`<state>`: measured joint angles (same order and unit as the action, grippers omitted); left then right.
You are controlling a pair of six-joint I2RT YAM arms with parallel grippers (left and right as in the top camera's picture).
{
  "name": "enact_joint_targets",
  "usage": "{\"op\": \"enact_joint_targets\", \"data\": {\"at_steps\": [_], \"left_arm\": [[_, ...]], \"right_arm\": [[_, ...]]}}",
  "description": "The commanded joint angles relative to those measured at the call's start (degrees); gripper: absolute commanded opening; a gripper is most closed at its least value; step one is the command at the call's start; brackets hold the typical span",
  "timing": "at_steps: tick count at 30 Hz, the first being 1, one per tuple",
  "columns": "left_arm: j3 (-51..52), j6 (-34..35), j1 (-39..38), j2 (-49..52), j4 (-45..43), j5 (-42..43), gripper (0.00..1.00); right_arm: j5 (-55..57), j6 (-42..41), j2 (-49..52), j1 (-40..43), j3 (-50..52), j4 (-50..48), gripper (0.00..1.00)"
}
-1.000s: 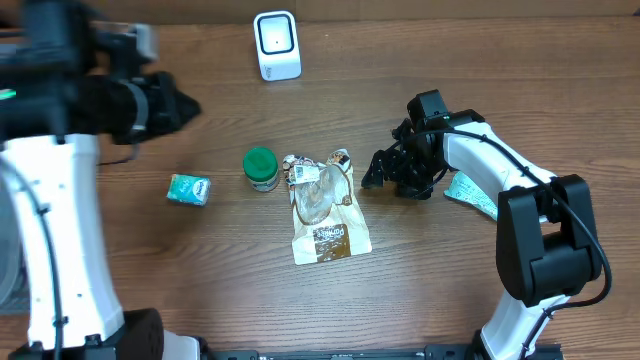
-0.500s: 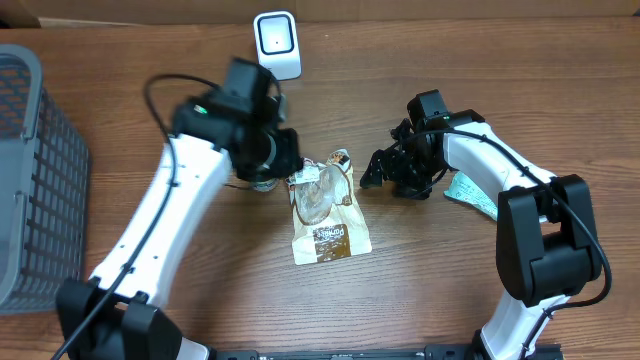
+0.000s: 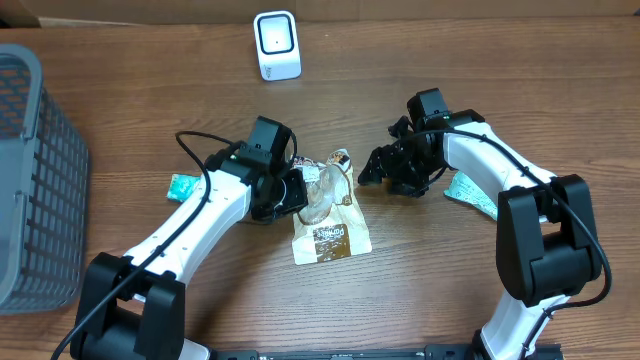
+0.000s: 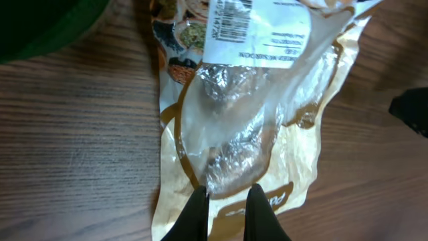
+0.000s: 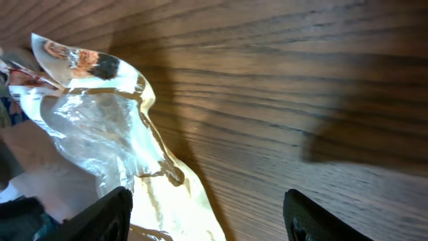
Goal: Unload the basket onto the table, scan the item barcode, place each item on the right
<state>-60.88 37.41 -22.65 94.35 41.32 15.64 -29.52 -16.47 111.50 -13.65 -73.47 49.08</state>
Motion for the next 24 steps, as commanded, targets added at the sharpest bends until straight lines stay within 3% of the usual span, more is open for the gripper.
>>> {"op": "enact_joint_targets", "data": {"at_steps": [1,16,24], "left_arm": [[1.25,2.08,-0.31,2.73,-1.38,1.16,0.04],[1.25,6.56,-0.24,9.53,-1.73,2.21,0.04],[-1.16,2.40,-0.20,8.98,-0.92,1.86,0.04]], "right_arm": [[-1.27,0.48,0.17,-0.11,-0.74,-0.26,0.70],[-2.78,2.03,0.17,-0.11,1.27,0.79,0.67],[-3.06,1.97,0.17,-0.11,2.95,-1.57,0.66]]}}
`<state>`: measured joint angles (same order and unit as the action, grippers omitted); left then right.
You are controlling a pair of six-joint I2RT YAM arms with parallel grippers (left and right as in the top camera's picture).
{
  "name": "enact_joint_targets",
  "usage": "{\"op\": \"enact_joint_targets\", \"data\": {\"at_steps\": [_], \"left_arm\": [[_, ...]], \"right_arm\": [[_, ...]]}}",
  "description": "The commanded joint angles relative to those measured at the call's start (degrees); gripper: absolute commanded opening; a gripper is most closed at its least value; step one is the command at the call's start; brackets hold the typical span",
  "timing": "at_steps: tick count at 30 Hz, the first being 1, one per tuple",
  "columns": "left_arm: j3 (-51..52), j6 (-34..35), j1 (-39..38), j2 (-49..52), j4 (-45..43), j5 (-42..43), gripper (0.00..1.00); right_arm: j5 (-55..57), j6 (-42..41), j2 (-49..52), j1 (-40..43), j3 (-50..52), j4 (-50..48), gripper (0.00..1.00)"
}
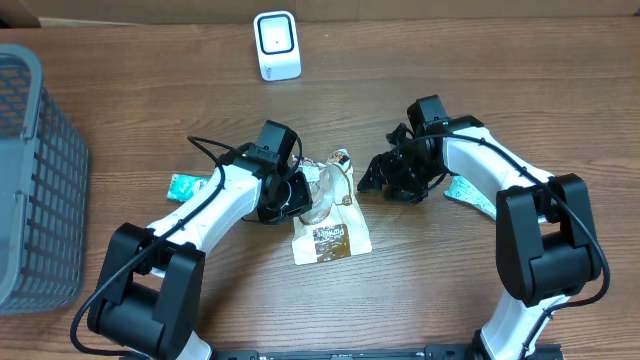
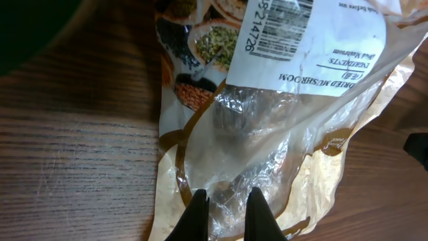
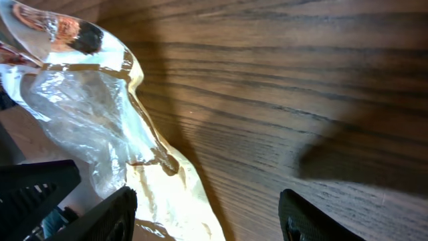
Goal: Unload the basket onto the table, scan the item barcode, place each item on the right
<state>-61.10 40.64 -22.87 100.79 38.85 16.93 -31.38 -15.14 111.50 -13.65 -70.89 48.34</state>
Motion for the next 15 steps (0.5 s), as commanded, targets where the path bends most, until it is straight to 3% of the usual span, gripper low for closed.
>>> {"op": "enact_joint_targets", "data": {"at_steps": [1,9,15], "left_arm": [[-1.99,-1.95,0.02,2.16,2.60,-0.11,0.04],[-12.24,-7.37,0.02,-4.44,12.90,-10.60,0.04],[-13.66,-9.55,0.04,-8.09,16.17,-24.55,0.04]], "right_arm": [[-1.40,0.61,0.17,-0.09,0.37,-0.96,0.66],[-1.36,0.63,0.17,-0.09,0.37,-1.33,0.66],[-1.33,0.63,0.17,-0.09,0.37,-1.36,0.67]]}}
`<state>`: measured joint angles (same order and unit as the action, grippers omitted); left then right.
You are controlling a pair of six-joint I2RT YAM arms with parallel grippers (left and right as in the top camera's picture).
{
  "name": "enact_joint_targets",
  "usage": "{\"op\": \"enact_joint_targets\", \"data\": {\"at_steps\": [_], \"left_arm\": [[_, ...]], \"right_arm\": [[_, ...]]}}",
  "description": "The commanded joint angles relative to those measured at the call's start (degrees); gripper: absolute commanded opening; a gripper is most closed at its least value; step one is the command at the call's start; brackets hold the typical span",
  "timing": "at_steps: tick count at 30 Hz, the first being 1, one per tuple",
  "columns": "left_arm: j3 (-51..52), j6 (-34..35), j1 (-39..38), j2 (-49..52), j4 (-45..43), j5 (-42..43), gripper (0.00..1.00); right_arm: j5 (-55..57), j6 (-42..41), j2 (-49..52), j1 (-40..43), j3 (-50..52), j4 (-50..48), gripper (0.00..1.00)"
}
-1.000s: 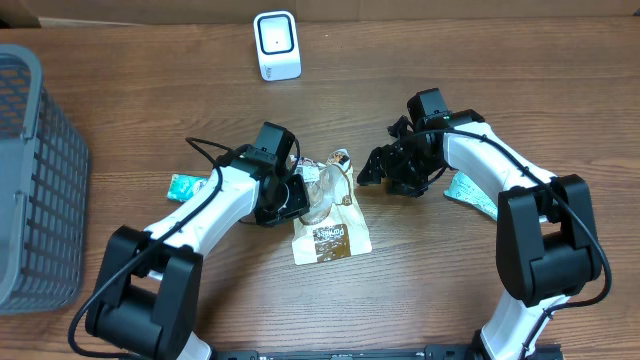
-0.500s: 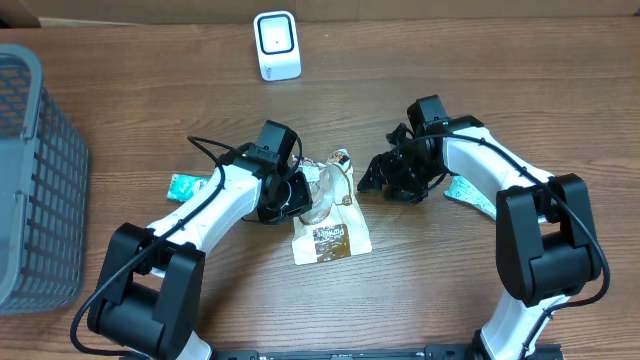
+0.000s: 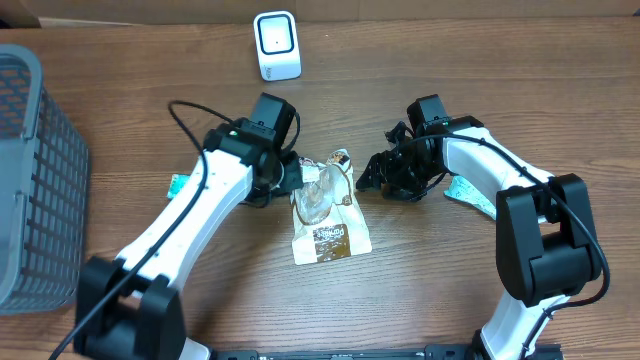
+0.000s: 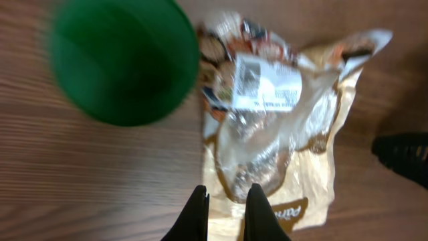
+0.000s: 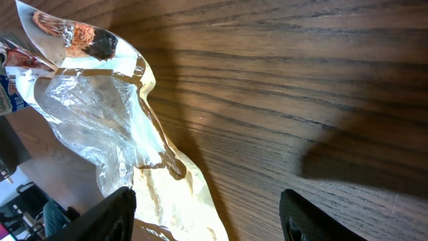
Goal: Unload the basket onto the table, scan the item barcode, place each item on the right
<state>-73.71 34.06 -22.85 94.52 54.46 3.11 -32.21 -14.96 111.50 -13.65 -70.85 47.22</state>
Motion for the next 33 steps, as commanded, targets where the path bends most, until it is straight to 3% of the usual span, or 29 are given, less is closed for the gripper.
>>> {"op": "enact_joint_targets", "data": {"at_steps": [1,7,19,33], "left_arm": [[-0.76,-3.91,0.02,-1.49,0.22,-12.02,0.04],[0.50,-9.75,-0.50,1.86,-3.85,-6.62,0.04],[0.50,-14.95,-1.55,5.84,-7.58,-6.32,0.04],[0.48,-15.65,-1.07,10.75,-11.02,-8.76,0.04]], "right_arm": [[-0.50,0.46,0.17,-0.11,0.33,-0.31,0.67],[-0.50,0.46,0.17,-0.09,0.33,-0.68,0.67],[-0.48,0.46,0.17,-0.11,0.33,-1.09,0.68],[-0.48,0.46,0.17,-0.11,0.33,-1.31,0.68]]}}
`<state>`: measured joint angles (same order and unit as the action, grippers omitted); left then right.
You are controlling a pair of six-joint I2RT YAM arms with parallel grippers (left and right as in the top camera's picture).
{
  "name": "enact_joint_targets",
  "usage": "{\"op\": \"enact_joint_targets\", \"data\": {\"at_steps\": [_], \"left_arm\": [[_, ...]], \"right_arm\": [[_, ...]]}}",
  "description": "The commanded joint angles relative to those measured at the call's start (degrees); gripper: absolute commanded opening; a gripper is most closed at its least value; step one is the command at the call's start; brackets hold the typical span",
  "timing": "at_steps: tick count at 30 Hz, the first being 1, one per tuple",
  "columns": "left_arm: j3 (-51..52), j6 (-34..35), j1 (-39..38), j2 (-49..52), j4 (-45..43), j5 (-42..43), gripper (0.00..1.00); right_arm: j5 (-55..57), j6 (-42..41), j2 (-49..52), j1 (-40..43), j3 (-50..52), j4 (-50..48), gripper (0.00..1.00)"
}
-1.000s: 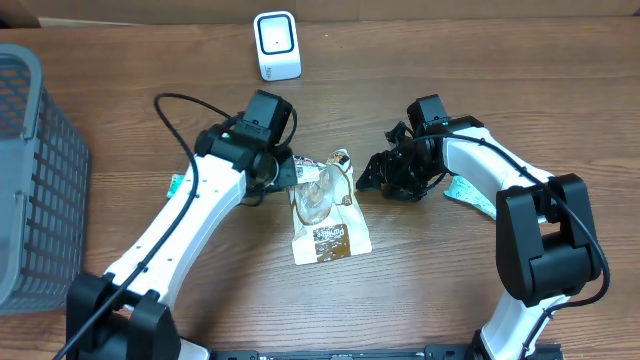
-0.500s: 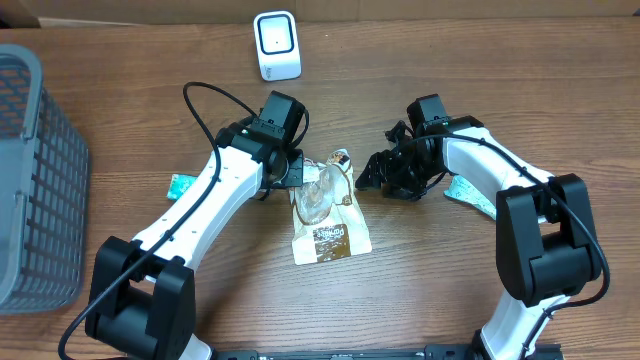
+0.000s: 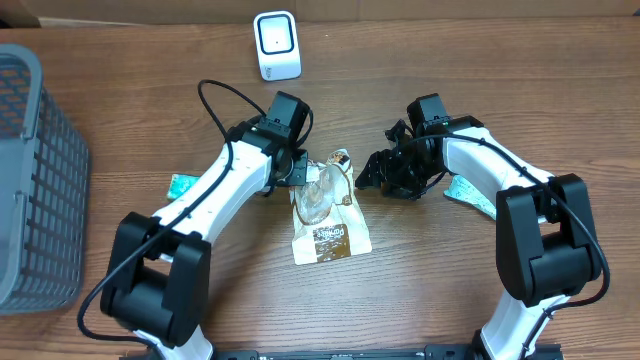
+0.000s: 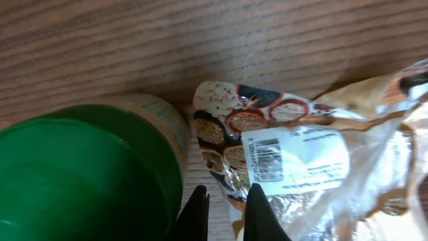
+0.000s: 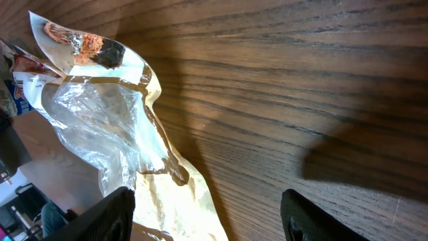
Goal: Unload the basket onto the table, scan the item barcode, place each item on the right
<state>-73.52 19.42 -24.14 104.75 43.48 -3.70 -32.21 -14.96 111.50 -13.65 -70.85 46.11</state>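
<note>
A gold and clear pouch lies on the table's middle; its white barcode label faces up near its far end. My left gripper hangs low at that far end, fingers a narrow gap apart, with bare wood and the pouch's edge between them and nothing clamped. From overhead the left gripper is at the pouch's upper left. My right gripper stands wide open just right of the pouch, holding nothing. The white scanner stands at the back.
A green round container sits right beside the left fingers, hidden under the arm from overhead. A grey basket fills the left edge. Small teal packets lie at left and under the right arm.
My left gripper was high above the pouch and the green container; now it is low and close at the pouch's far end by the label. The pouch and right arm have not moved.
My left gripper was low over the pouch's clear middle, then nearer the label, then raised high over pouch and green container, and now low at the pouch's far edge. Its finger gap stayed the same. The right gripper stayed open beside the pouch.
</note>
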Motion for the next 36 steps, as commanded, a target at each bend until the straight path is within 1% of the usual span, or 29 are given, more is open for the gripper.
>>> {"op": "enact_joint_targets", "data": {"at_steps": [1,4,9,15,17,19,20,22,23,25,27,31,36], "left_arm": [[0.28,-0.98,0.48,0.46,-0.02,-2.95,0.04],[0.26,-0.79,1.75,0.44,0.44,-5.84,0.04],[0.26,2.03,4.87,0.46,2.82,-13.05,0.04],[0.26,2.45,7.93,0.46,2.99,-13.92,0.04],[0.13,2.38,8.24,0.46,3.08,-11.50,0.04],[-0.96,2.38,8.26,0.46,4.59,-5.75,0.04],[-1.77,2.34,8.26,0.46,5.44,-1.64,0.04],[-3.28,0.72,7.82,0.46,6.21,10.43,0.04],[-3.56,-0.17,7.28,0.46,5.66,19.19,0.04],[-3.52,0.42,6.43,0.48,5.31,25.81,0.04],[-3.45,2.14,5.44,0.48,5.77,26.27,0.04],[-2.25,6.43,3.52,0.52,6.03,23.69,0.04],[1.73,15.43,2.34,0.52,5.53,20.39,0.04]], "right_arm": [[-0.48,0.46,0.17,-0.11,0.33,-0.20,0.68],[-0.46,0.48,0.17,-0.09,0.33,-0.20,0.68],[-0.48,0.48,0.17,-0.11,0.33,-0.20,0.68],[-0.48,0.46,0.17,-0.11,0.33,-0.22,0.68],[-0.48,0.48,0.17,-0.11,0.33,-0.24,0.68],[-0.48,0.48,0.17,-0.11,0.33,-0.31,0.68],[-0.48,0.48,0.17,-0.11,0.33,-0.37,0.68],[-0.48,0.48,0.17,-0.11,0.33,-0.57,0.68],[-0.48,0.48,0.17,-0.11,0.33,-0.70,0.68],[-0.48,0.48,0.17,-0.11,0.33,-0.92,0.68],[-0.48,0.48,0.17,-0.11,0.33,-1.01,0.68],[-0.48,0.48,0.17,-0.11,0.33,-1.01,0.68],[-0.48,0.48,0.17,-0.11,0.35,-1.01,0.68]]}}
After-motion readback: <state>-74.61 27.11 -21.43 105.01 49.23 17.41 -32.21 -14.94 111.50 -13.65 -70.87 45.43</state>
